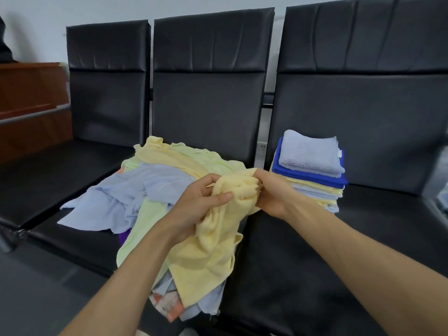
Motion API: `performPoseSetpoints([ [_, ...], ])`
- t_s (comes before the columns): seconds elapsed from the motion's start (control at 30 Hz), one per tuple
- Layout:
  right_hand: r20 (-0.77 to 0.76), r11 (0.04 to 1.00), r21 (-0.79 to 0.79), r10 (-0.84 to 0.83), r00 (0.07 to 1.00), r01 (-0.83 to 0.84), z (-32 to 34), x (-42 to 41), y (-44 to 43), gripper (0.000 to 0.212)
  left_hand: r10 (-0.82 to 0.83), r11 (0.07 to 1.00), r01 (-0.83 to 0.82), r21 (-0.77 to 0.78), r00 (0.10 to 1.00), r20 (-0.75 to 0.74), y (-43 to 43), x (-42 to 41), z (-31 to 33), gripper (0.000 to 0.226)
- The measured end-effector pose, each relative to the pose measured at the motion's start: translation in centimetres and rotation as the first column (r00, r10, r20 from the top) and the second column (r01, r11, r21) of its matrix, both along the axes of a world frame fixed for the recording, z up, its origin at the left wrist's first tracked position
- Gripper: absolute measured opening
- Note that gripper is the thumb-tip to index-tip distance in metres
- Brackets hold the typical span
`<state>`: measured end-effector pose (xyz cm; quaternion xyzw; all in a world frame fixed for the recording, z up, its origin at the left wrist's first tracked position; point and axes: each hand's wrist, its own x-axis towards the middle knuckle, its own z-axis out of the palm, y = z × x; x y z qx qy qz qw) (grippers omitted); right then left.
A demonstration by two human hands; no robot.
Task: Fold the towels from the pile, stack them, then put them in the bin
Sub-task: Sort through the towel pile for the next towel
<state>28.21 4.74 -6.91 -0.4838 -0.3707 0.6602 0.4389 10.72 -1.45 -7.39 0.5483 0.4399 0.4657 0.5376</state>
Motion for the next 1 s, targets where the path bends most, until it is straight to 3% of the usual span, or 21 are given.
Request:
performPoseSetpoints([
  [0.1, -0.018, 0.999, 0.027, -0.034, 0.999, 0.034, 2.1, 2.5, -1.3, 0.023, -0.060, 0.998, 0.058, 0.022, 0.990, 0.125, -0.4, 1.2, 0.8, 0.027],
  [0.17, -0.049, 0.997, 0.029, -0.071, 0.996, 0.072, 3.4, 4.5, -2.6, 0.023, -0.017, 0.998, 0.009, 0.064, 0.993, 0.117, -0.4, 2.3, 1.0, 0.030],
  [0.27, -0.096, 0.998, 0.032, -0.051, 0.994, 0.054, 4.2, 8.1, -4.7, 0.032, 0.138, 0.979, -0.118, 0.163, 0.984, -0.112, -0.1, 4.5, 0.2, 0.018],
  [0.37, -0.088, 0.995, 0.053, -0.074, 0.993, 0.079, 3.8, 12.3, -6.6, 0.020, 0.013, 0.994, 0.020, 0.109, 0.956, -0.292, 0.5, 7.2, -1.4, 0.014],
  [0.47, -0.029, 0.991, 0.037, -0.124, 0.992, 0.125, 1.8, 16.6, -8.2, 0.017, -0.246, 0.958, 0.288, -0.005, 0.810, -0.532, 0.6, 10.6, -3.3, 0.021],
  [0.6, 0.349, 0.996, -0.044, -0.062, 0.935, 0.083, -2.9, 21.3, -9.7, 0.026, -0.327, 0.895, 0.441, -0.072, 0.537, -0.778, 1.2, 13.6, -5.6, 0.034],
  [0.67, 0.647, 0.998, -0.064, 0.020, 0.762, 0.028, -4.8, 23.2, -10.1, 0.044, -0.321, 0.884, 0.459, -0.091, 0.453, -0.832, 1.9, 14.5, -6.6, 0.035],
  [0.73, 0.882, 0.996, -0.049, 0.077, 0.466, -0.072, -6.3, 24.7, -9.9, 0.065, -0.306, 0.884, 0.458, -0.093, 0.416, -0.856, 2.3, 15.2, -7.2, 0.035],
  [0.83, 0.995, 0.972, 0.058, -0.038, 0.091, -0.228, -7.1, 25.5, -9.8, 0.062, -0.273, 0.880, 0.468, -0.076, 0.369, -0.888, 2.3, 16.4, -7.9, 0.033],
  [0.9, 0.999, 0.958, -0.020, 0.008, -0.042, -0.287, -6.8, 25.6, -10.1, 0.058, -0.238, 0.866, 0.497, -0.053, 0.317, -0.918, 2.2, 17.0, -8.1, 0.030],
  [1.0, 0.978, 0.927, -0.203, 0.177, -0.110, -0.315, -7.1, 25.9, -10.7, 0.055, -0.181, 0.851, 0.525, -0.012, 0.271, -0.945, 1.9, 17.9, -8.3, 0.032],
])
